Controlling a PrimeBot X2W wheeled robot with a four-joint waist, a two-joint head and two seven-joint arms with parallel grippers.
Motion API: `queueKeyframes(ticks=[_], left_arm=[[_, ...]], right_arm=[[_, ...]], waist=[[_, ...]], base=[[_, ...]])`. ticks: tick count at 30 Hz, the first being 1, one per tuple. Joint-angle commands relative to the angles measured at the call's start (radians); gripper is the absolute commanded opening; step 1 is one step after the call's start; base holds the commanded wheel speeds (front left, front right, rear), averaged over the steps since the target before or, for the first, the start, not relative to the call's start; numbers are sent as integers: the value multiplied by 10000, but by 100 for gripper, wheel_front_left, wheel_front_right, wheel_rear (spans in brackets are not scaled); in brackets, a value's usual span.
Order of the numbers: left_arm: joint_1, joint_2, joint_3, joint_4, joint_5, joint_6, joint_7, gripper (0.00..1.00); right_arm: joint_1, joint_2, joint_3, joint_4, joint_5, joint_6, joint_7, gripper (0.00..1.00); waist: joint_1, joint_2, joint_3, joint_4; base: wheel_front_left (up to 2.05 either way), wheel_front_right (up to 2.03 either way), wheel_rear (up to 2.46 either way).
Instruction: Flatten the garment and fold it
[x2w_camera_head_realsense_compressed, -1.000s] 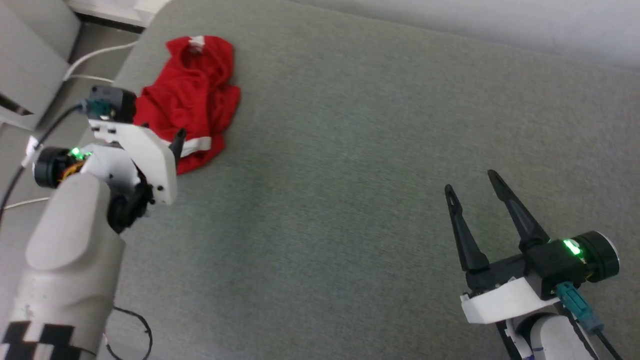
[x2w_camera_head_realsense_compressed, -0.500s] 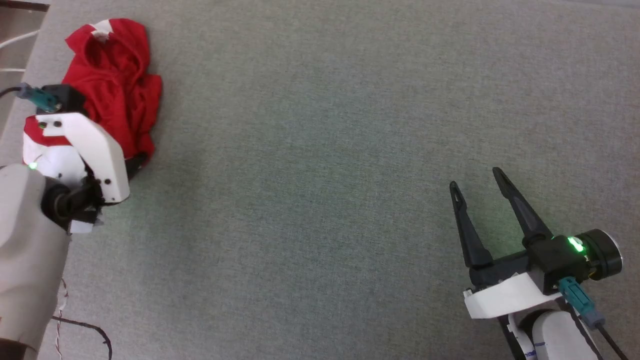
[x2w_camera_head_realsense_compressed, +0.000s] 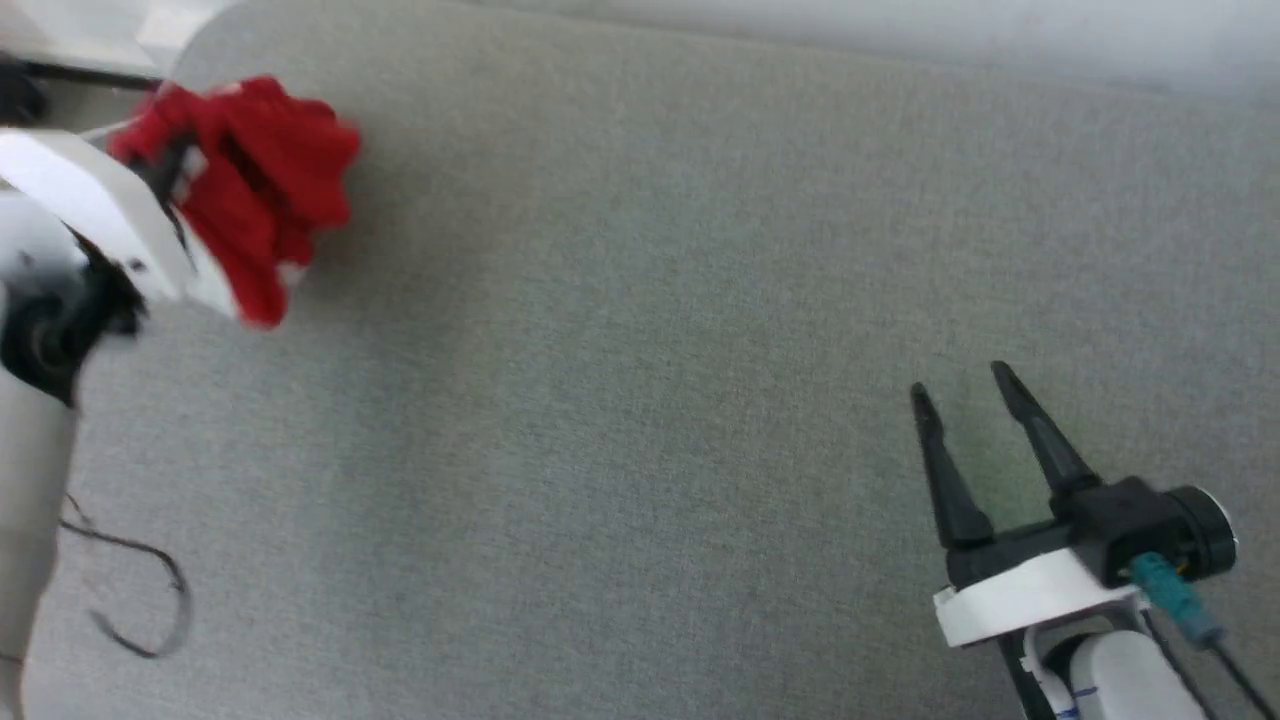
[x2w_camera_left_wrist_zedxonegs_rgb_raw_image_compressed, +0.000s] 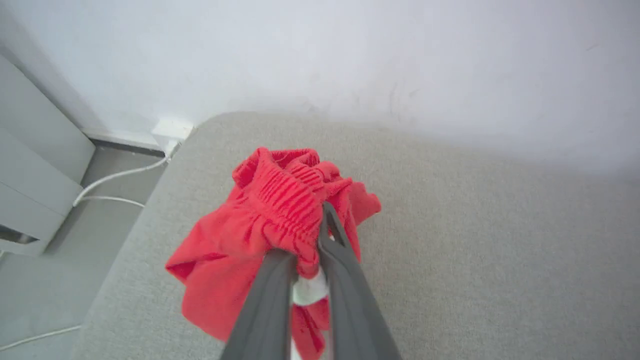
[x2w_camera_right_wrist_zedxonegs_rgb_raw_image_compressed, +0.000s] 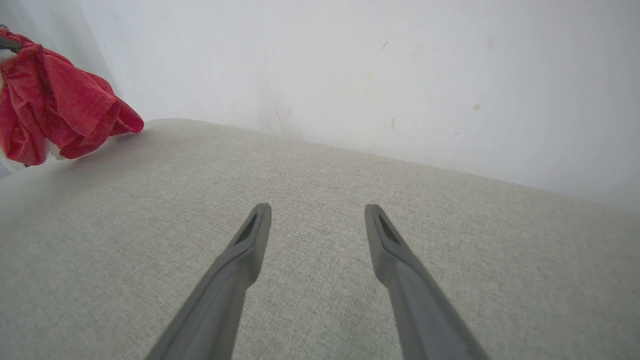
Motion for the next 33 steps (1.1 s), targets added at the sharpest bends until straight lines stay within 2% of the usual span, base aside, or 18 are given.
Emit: queueKeyframes(ticks=[1,9,17,22,25,30,33], left_arm=[[-375,81,134,-254,332,186,-741,0],[-368,-209,-386,-1633,1434,419,-2336,0],[475,-762,-1013,-3062,1723,608,-2670,0],[1160,-1706,-1500,-3992,1247,769,-2355,0],[1497,-2120,-2079,-4334,1372,813,-2173,0],[2253,-3334,-2744,-4227,1036,972,-2298,0],[2743,-4136,-2693,-3844,416,1129,-2538,0]], right_arm=[[96,-10,-215,130,657,-21,-46,100],[281,-10,-633,226,1243,-21,-53,100],[612,-10,-933,206,1338,-21,-54,100],[748,-10,-1037,160,1328,-21,-54,100],[781,-10,-1070,106,1350,-21,-54,100],[795,-10,-1068,47,1352,-21,-54,100],[728,-10,-1070,-14,1332,-21,-54,100]], waist=[[0,-2,-862,110],[0,-2,-2334,-351],[0,-2,-3254,-1270],[0,-2,-3451,-2062],[0,-2,-3433,-2547],[0,-2,-3227,-3289],[0,-2,-2962,-3625]], base=[[0,0,0],[0,0,0],[0,0,0],[0,0,0],[0,0,0],[0,0,0],[0,0,0]])
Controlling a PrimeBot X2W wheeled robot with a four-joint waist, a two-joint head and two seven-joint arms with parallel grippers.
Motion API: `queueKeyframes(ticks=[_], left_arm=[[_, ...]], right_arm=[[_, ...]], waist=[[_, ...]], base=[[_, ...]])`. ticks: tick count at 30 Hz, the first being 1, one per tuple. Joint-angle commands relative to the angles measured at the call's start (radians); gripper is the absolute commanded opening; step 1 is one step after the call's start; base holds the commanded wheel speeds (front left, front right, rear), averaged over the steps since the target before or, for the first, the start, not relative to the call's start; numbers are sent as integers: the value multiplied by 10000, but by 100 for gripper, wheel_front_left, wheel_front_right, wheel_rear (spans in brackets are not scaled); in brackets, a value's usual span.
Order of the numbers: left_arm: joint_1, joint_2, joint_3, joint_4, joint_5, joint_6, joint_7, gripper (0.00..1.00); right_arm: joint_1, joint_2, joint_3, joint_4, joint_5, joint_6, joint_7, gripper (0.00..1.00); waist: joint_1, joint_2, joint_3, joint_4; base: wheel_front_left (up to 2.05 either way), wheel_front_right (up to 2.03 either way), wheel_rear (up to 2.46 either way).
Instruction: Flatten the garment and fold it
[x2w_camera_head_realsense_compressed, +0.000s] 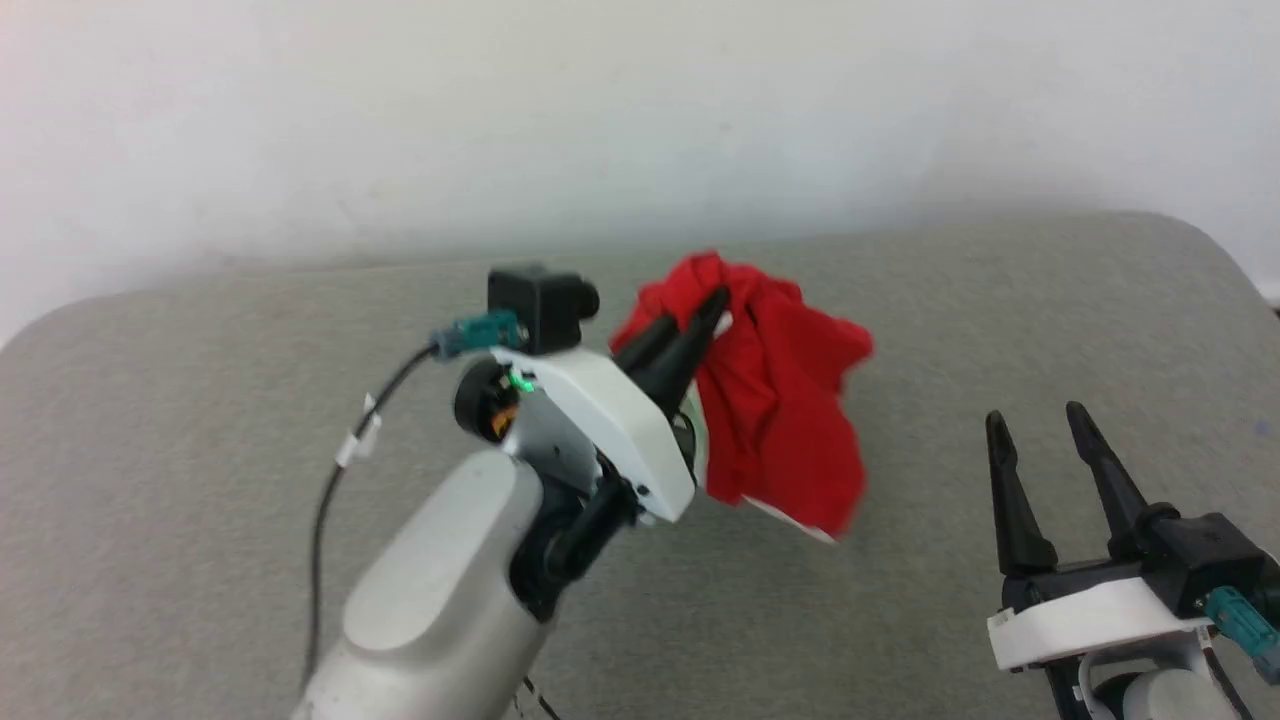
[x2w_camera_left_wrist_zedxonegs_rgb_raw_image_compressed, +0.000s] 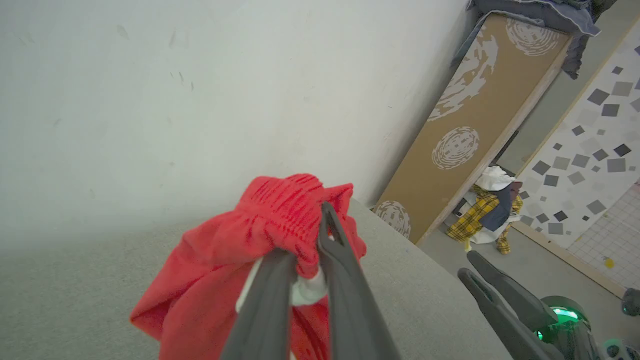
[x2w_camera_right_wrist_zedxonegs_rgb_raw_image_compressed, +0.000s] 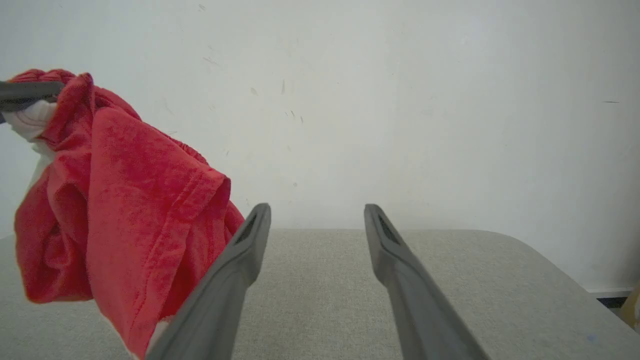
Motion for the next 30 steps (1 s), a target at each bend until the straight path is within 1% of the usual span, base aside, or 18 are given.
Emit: queueKeyframes(ticks=[1,5,8,9,10,11,16,19,21,25,27,30], left_arm=[[285,-186,132,288,-243,109,-199,0],[635,-242,421,1695,-495,332,-467,0],[650,-75,602,2766,-449,378,-802,0],[616,-36,663,3062,-419,369,-979,29],[580,-10,704,3341,-385,351,-1147,89],[539,-2,715,3602,-350,322,-1278,100],[291,-17,682,4399,-70,60,-2193,100],[208,65,682,4485,179,-91,-2953,100],[200,228,698,4363,481,-65,-3334,100],[522,759,926,3452,1393,147,-3642,100],[952,1045,1343,2505,1997,388,-3653,100],[2024,1370,1935,1014,2876,655,-3657,100]], right_arm=[[-31,3,11,-70,43,-21,-45,100],[-120,3,-40,-10,63,-21,-45,100],[-172,3,28,140,16,-21,-45,100],[-202,3,63,190,-11,-21,-45,100],[-234,3,95,238,-21,-21,-45,100],[-253,3,109,284,-29,-21,-45,100],[-312,3,200,564,-116,-21,-45,100],[-279,3,204,719,-185,-21,-45,100],[-205,3,161,792,-237,-21,-45,100],[38,3,36,926,-309,-21,-43,100],[193,3,-21,947,-329,-21,-36,100],[393,3,-65,944,-342,-21,-7,100]], waist=[[1,-1,341,-756],[1,-1,781,-905],[1,-1,1086,-849],[1,-1,1175,-801],[1,-1,1227,-752],[1,-1,1270,-672],[1,-1,1134,-216],[1,-1,818,98],[1,-1,561,324],[1,-1,12,734],[1,-1,-207,925],[1,-1,-446,1141]], base=[[0,0,0],[0,0,0],[0,0,0],[0,0,0],[0,0,0],[0,0,0],[0,0,0],[0,0,0],[0,0,0],[0,0,0],[0,0,0],[0,0,0]])
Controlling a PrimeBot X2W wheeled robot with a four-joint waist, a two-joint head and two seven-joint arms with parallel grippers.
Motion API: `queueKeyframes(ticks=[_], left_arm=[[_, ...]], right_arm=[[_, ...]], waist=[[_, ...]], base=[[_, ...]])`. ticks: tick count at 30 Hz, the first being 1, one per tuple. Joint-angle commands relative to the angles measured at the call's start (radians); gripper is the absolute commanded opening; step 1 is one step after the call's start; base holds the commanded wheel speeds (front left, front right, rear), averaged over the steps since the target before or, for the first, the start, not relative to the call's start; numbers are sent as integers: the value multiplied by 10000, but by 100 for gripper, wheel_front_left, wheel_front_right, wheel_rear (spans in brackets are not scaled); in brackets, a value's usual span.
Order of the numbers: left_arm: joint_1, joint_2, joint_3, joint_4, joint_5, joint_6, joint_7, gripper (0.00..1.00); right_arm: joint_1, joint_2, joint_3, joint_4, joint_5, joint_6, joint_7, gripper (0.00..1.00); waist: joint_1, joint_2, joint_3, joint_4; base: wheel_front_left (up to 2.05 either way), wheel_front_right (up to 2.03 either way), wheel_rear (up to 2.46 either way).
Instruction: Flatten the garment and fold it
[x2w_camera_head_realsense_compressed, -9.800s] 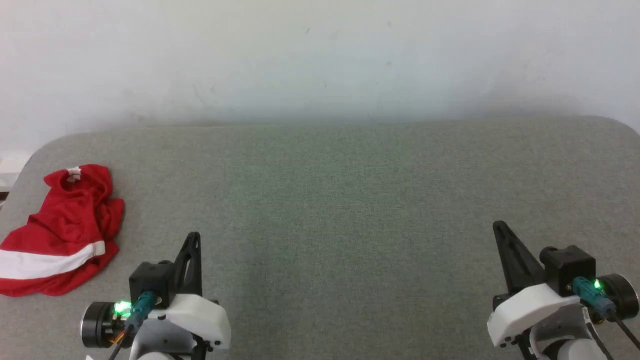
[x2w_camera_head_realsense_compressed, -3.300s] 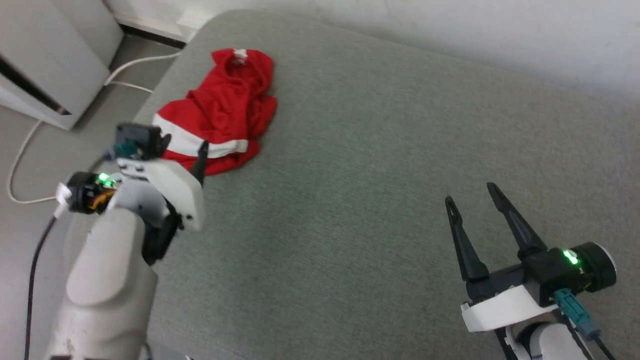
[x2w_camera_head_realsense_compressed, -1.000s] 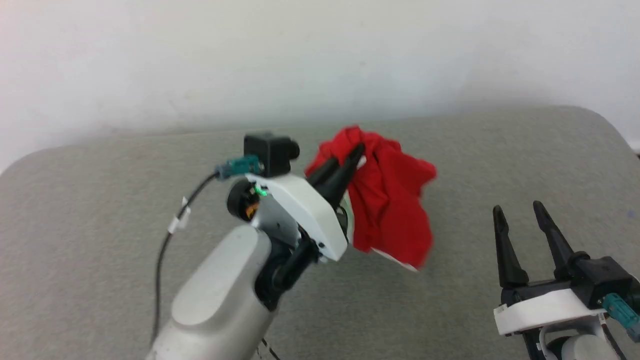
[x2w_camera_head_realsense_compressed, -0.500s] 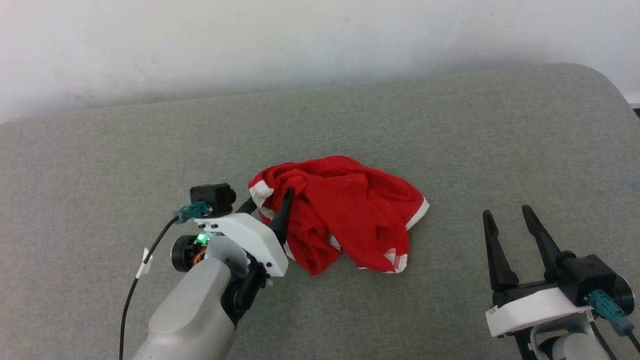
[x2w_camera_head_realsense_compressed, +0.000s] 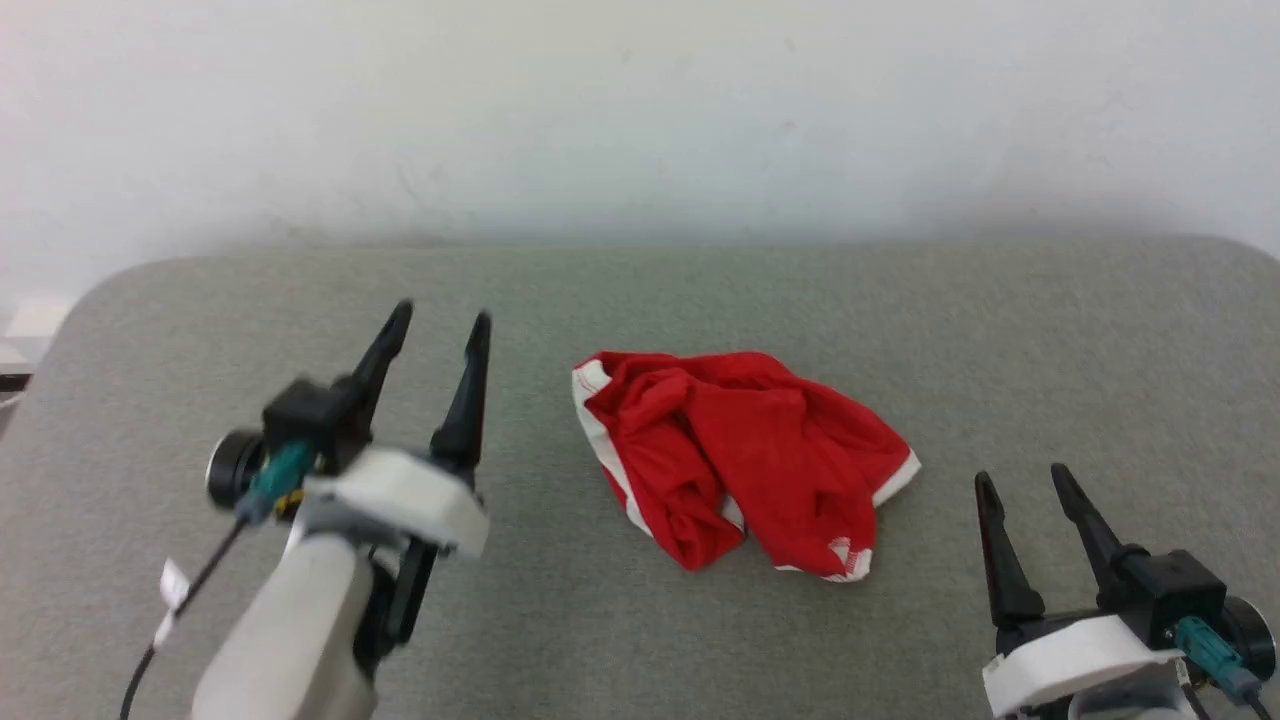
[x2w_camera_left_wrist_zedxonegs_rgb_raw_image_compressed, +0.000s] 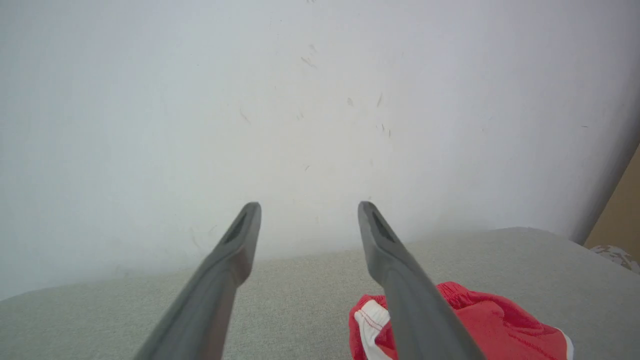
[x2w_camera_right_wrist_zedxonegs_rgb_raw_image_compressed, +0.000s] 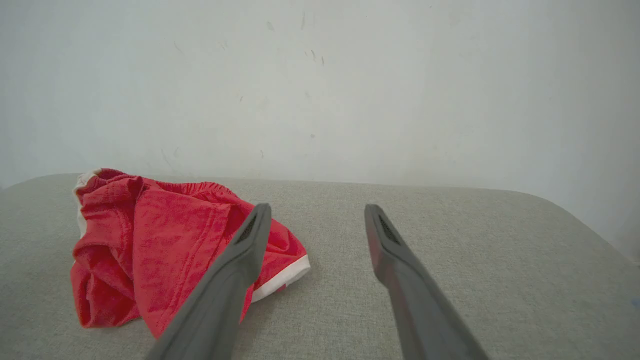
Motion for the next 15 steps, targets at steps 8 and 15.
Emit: queueKeyframes(ticks=[8,15], left_arm=[[3705,54,985,-2865,1957,763,-44,100],[5286,-510,1377,-3346,2703,879,-44,100]], right_arm=[[584,9,-44,-36,39,-21,93,100],[879,9,81,99,112,-21,139,100]], waist=[[2,-1,-889,965],[2,-1,-955,1171]], base=[[0,0,0],[0,0,0]])
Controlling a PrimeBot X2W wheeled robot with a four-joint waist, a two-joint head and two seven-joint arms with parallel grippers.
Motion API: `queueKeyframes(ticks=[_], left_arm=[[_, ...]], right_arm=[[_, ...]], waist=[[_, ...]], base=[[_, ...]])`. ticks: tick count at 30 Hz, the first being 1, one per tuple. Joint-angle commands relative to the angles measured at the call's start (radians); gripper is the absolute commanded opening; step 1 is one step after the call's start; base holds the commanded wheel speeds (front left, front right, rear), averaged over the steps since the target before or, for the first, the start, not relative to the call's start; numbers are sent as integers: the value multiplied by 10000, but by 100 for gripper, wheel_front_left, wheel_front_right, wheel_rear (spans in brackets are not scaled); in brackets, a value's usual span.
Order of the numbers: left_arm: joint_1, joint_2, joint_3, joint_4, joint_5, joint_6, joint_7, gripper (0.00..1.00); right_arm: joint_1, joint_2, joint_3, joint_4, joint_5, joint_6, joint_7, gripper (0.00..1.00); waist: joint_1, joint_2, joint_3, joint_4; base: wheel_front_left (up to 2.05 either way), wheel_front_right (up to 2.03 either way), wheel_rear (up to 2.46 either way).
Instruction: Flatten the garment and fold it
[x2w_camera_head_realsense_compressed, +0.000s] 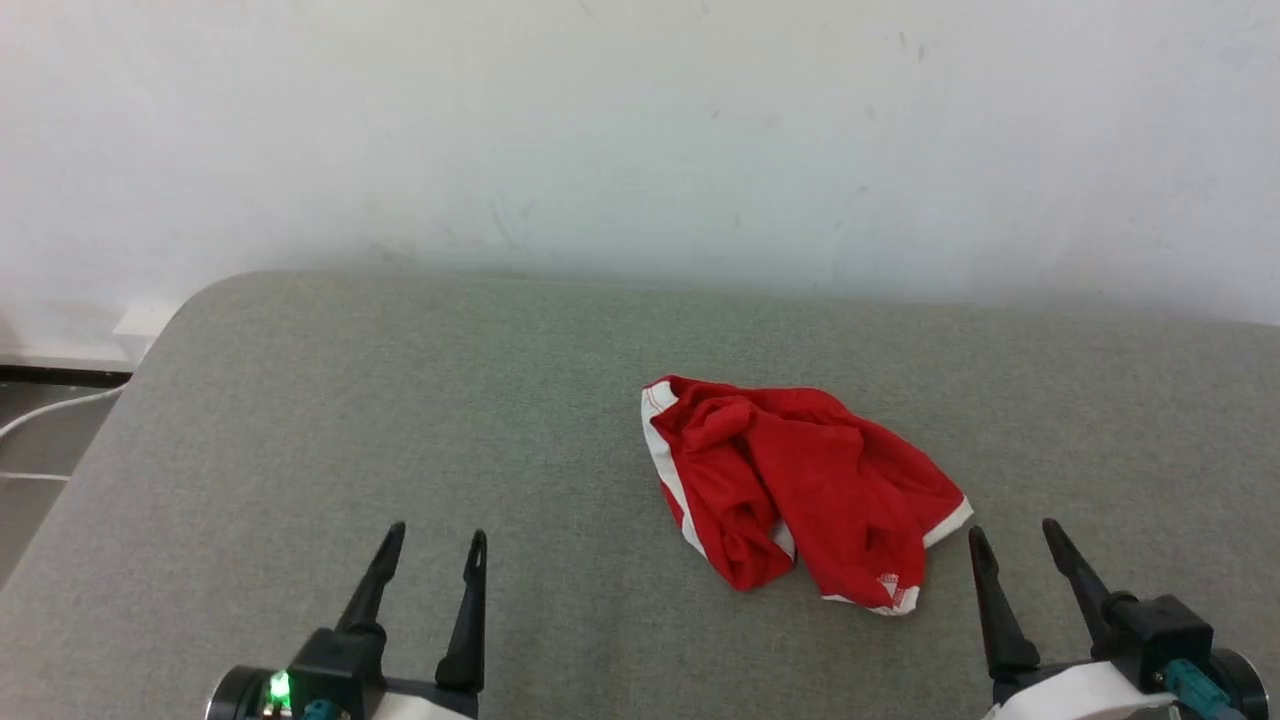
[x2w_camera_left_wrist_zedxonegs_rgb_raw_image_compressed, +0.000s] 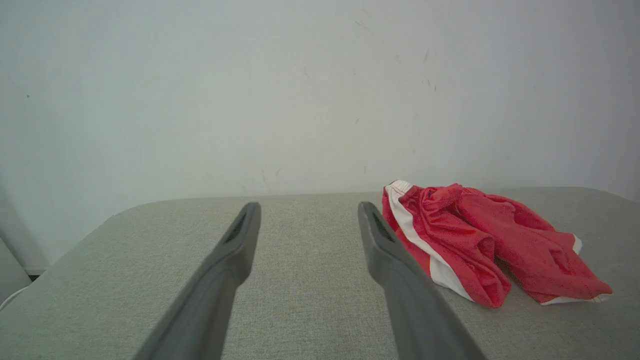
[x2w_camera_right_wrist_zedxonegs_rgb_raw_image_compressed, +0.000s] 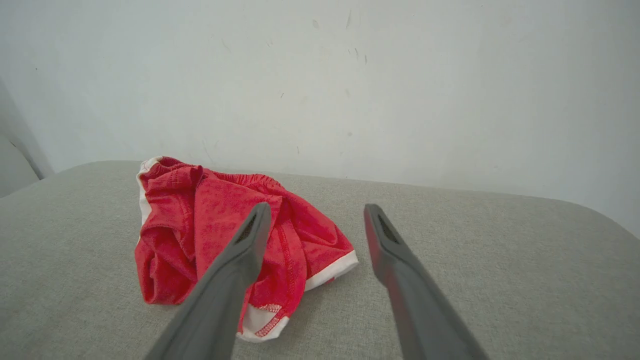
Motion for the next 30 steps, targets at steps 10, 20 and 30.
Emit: queueKeyframes(ticks=[10,20,30], left_arm=[[-31,-689,463,-25,599,-570,-47,100],[-364,-1235,641,230,886,-975,-47,100],[-518,-1583,895,383,1161,-1262,-47,100]], right_arm=[[-93,-23,795,-186,-652,-21,1823,100],[-1108,-1384,2238,369,-362,-21,5118,100],[-1766,-1588,2603,1605,128,-21,5987,0]], waist=[[2,-1,294,736],[2,-1,1040,1564],[2,-1,1379,1919]], base=[[0,0,0],[0,0,0],[0,0,0]])
